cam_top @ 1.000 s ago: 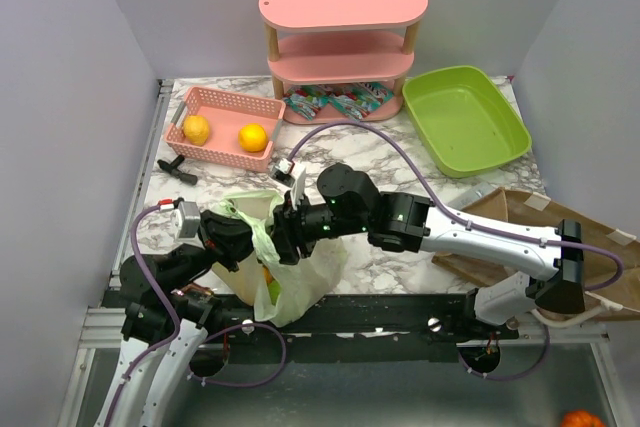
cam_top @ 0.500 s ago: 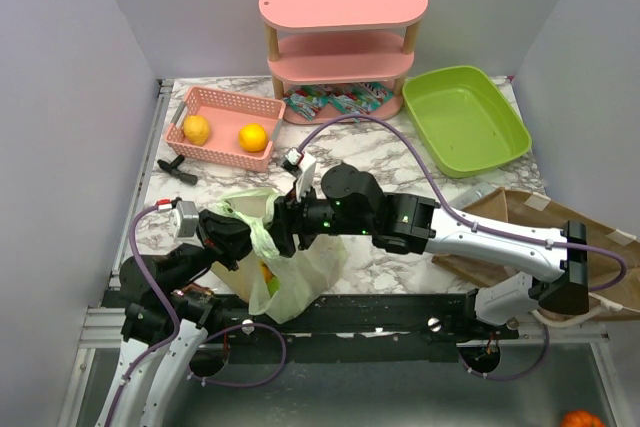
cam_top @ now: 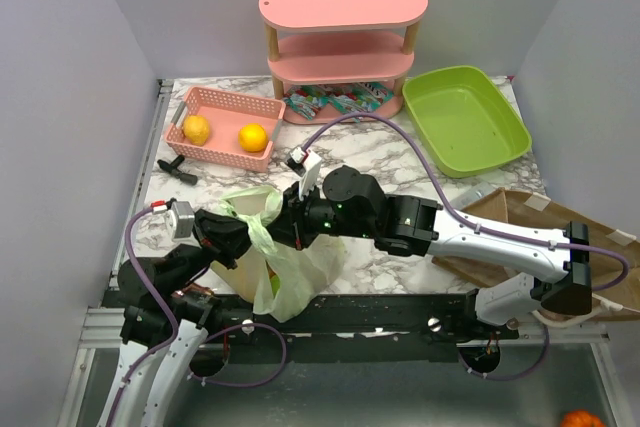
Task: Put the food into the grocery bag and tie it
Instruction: Tie the grocery bag at the center of the board.
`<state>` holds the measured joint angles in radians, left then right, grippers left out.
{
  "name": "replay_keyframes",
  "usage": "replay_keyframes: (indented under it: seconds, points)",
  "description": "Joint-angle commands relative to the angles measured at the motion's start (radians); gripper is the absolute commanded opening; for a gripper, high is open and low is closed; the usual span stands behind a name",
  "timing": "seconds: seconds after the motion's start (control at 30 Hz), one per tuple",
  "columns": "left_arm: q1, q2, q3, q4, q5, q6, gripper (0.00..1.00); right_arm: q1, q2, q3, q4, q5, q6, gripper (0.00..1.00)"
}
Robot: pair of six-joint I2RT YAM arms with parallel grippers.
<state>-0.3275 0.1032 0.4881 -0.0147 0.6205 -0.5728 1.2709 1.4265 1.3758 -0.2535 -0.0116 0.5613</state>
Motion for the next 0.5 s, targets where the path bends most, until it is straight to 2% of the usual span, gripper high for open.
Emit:
replay_keyframes:
  seconds: [0.0,0.2,0.47]
  points:
    - [-0.002,0.008,0.034,-0.06,-0.016,0.022,0.0,0.007,-0.027,0.031,-0.019,0.065,-0.02,0.01]
    - [-0.002,0.042,0.066,-0.138,-0.052,0.079,0.0,0.007,-0.089,0.048,-0.107,0.079,-0.005,0.01]
    - [-0.002,0.06,0.071,-0.167,-0.158,0.106,0.0,0.007,-0.121,0.041,-0.159,-0.011,0.008,0.01]
